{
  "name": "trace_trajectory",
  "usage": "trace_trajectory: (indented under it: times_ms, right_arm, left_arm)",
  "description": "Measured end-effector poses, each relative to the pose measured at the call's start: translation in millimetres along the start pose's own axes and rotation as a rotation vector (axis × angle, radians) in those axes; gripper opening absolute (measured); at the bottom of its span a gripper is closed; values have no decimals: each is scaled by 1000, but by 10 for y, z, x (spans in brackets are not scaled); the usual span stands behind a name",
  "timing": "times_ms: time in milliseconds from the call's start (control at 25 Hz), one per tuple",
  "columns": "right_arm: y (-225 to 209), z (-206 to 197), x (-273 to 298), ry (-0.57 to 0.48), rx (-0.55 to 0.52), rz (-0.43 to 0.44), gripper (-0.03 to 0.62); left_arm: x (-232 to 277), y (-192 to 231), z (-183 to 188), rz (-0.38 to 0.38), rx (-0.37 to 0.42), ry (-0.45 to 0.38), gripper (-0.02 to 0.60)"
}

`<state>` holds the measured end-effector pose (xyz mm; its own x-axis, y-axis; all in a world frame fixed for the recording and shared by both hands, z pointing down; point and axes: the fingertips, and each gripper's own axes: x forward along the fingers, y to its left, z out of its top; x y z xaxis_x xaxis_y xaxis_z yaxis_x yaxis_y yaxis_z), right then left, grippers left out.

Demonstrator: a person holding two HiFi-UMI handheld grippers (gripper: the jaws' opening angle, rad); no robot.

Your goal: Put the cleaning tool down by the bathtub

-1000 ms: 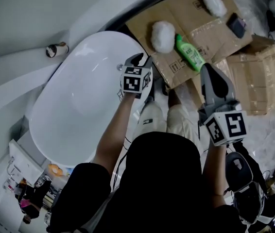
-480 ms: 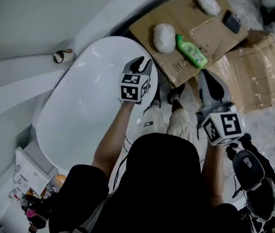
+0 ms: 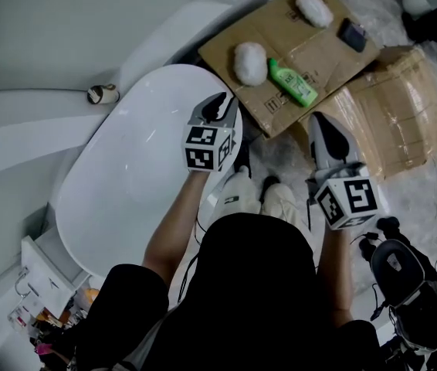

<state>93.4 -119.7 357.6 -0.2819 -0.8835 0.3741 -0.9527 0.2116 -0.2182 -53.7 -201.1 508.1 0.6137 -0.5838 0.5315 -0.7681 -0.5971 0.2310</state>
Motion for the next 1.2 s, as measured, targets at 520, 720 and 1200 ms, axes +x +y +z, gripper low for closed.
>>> trace_trajectory:
  times_ms: [520, 720, 1200]
  right_arm:
    - [-53, -40, -1014, -80, -33, 61, 11]
    - [-58, -80, -1396, -114, -50, 81, 11]
    - [78, -39, -1994, -182, -98, 142, 11]
  left_arm:
    - [-705, -900, 187, 50, 41, -139, 86]
    - [-1016, -1174, 188, 83, 48, -193, 86]
    - [-1791, -1776, 355, 110, 84, -313, 81]
